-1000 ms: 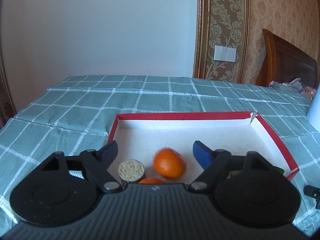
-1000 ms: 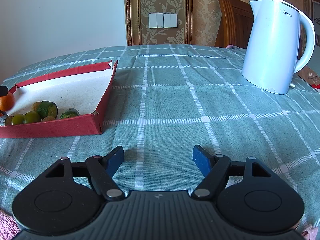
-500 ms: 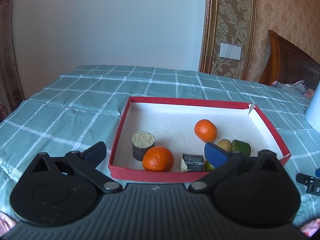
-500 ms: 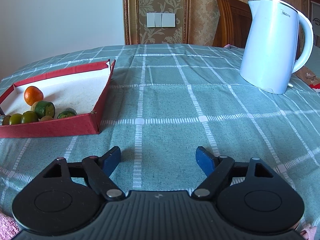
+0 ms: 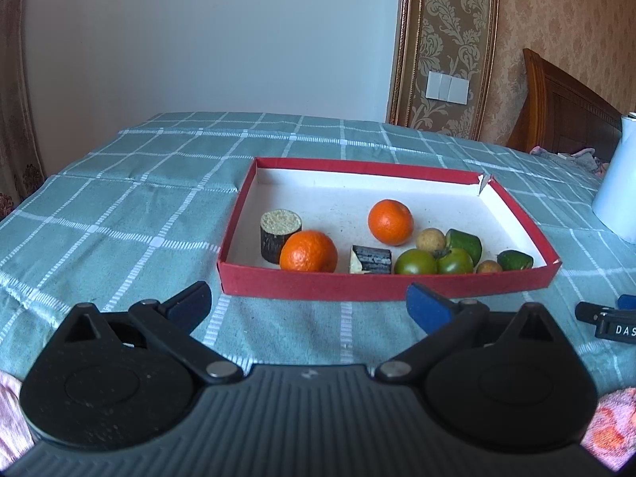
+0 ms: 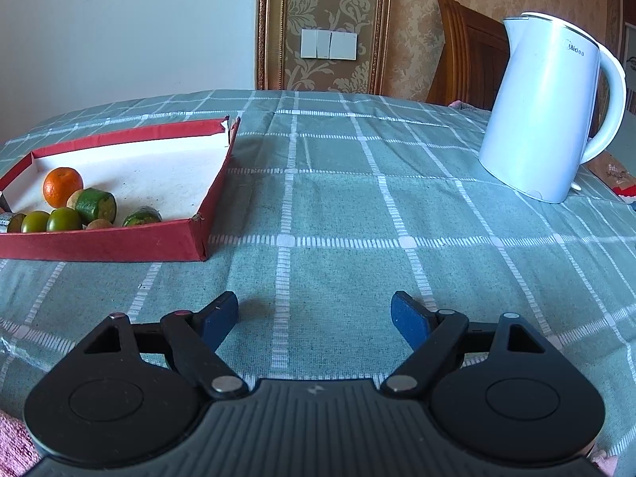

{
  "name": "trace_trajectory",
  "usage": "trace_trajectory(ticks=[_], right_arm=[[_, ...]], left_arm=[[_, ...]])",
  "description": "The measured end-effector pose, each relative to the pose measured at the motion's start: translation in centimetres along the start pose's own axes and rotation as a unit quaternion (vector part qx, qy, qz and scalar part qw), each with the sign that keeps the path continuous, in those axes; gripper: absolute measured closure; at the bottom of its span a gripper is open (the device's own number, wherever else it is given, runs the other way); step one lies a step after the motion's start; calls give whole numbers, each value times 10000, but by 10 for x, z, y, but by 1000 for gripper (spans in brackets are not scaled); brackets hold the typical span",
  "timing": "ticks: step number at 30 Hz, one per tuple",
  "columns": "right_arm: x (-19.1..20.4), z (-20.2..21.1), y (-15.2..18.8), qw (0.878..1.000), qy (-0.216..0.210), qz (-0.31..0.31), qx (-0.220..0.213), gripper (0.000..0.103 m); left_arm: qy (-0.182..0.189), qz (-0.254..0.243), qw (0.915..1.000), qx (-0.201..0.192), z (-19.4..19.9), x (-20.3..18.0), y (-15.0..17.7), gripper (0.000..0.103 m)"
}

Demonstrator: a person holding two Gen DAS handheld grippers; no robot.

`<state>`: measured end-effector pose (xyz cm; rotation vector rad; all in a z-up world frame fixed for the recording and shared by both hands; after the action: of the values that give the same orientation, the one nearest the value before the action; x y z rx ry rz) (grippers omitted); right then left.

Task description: Organize fruits

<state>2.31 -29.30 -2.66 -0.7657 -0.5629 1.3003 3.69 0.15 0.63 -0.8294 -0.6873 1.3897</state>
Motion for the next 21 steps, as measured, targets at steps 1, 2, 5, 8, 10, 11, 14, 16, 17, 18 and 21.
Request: trace_trajectory(ticks=[1, 2, 5, 8, 10, 11, 14, 16, 17, 18, 21], right_arm=[[2, 1, 0, 10000, 10, 20, -10, 19], [4, 3, 0, 10000, 8, 46, -33, 19], [12, 13, -2, 9998, -43, 77, -172, 19], [23, 28, -6, 9991, -136, 152, -383, 19], [32, 38, -10, 9984, -249, 196, -477, 19], [37, 42, -11, 9980, -292, 211, -528, 19], [53, 53, -13, 9964, -453, 269, -660, 18], [64, 60, -11, 9951, -585, 313, -733, 17], [69, 62, -11, 9946, -635, 332, -751, 17], [74, 63, -10, 9943, -664, 346, -755, 17], [92, 66, -7, 9939, -715, 446, -716, 17]], left_arm=[[10, 8, 10000, 23, 0, 0, 2, 0], [17, 15, 10000, 40, 0, 0, 4, 0], [33, 24, 10000, 30, 3, 0, 6, 0], [59, 17, 10000, -28, 8, -1, 7, 0], [74, -13, 9999, -89, 11, -2, 8, 0], [74, -39, 9999, -135, 14, -3, 8, 0], [13, -124, 9996, -242, 19, -6, 8, 0], [-66, -169, 9994, -301, 22, -8, 8, 0], [-106, -182, 9992, -341, 24, -9, 7, 0], [-121, -187, 9990, -378, 25, -9, 7, 0], [-158, -181, 9988, -420, 27, -9, 6, 0]])
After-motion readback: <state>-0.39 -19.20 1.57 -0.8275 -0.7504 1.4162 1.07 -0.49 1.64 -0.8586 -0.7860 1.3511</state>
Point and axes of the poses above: each gripper's, at about its wrist camera, not at the fingertips, and z roughly against the way its jaws point, x to its left, y to its underside, the point moved 1 cm from there along -z, roughly the way its jaws point, and after that the axes turned 1 degree about x, right-handed, at the moved point
